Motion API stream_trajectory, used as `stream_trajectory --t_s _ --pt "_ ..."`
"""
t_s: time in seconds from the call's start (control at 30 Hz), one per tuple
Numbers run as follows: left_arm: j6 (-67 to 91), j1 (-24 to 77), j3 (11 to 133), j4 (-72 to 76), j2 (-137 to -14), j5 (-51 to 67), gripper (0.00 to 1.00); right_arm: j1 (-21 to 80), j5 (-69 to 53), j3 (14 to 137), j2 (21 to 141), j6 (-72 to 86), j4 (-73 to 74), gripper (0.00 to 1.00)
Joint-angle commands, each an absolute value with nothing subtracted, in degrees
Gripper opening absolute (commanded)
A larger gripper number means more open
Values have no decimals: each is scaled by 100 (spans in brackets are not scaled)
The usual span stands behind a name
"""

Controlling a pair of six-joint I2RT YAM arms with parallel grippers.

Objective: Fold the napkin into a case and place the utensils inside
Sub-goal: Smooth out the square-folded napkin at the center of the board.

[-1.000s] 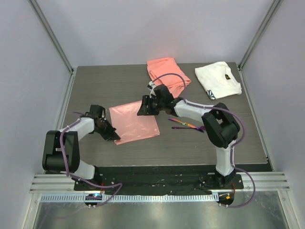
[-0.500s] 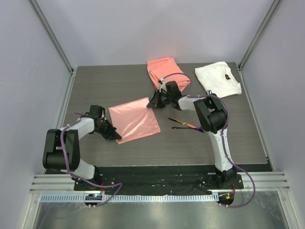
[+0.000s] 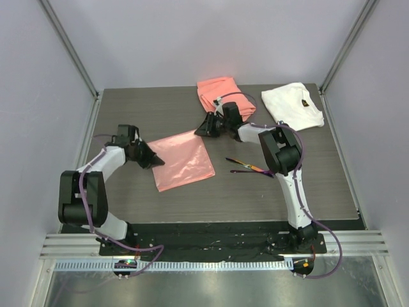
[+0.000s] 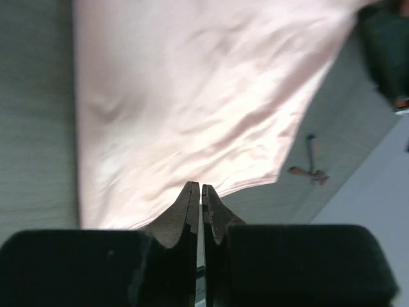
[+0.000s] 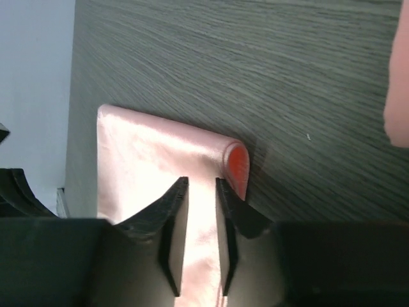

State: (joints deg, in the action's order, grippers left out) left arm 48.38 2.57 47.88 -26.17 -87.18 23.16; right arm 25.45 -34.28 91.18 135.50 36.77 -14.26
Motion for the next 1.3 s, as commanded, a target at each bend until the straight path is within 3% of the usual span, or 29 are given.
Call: stream_trajectory --t_s 0.0,0.1,0.27,0.57,1.07,1.27 --pt "5247 185 5641 -1574 -8972 2751 7 2733 -3383 9167 12920 4323 -1660 34" --pt "5361 150 6002 -1241 -9622 2619 2 2952 -3497 9193 13033 4613 -2011 41" --pt "5546 44 6012 -370 -10404 2277 0 3234 -3674 9719 13718 4983 -2373 42" --pt "5845 26 5836 317 -11153 1812 0 3243 -3384 10783 14861 5142 -2505 19" --pt "5458 -299 6214 -624 -11443 1529 0 2778 -1504 11285 15214 4886 -976 14" --pt "5230 -378 6574 -835 -11628 1643 0 2602 -1485 11830 15573 5123 -616 11"
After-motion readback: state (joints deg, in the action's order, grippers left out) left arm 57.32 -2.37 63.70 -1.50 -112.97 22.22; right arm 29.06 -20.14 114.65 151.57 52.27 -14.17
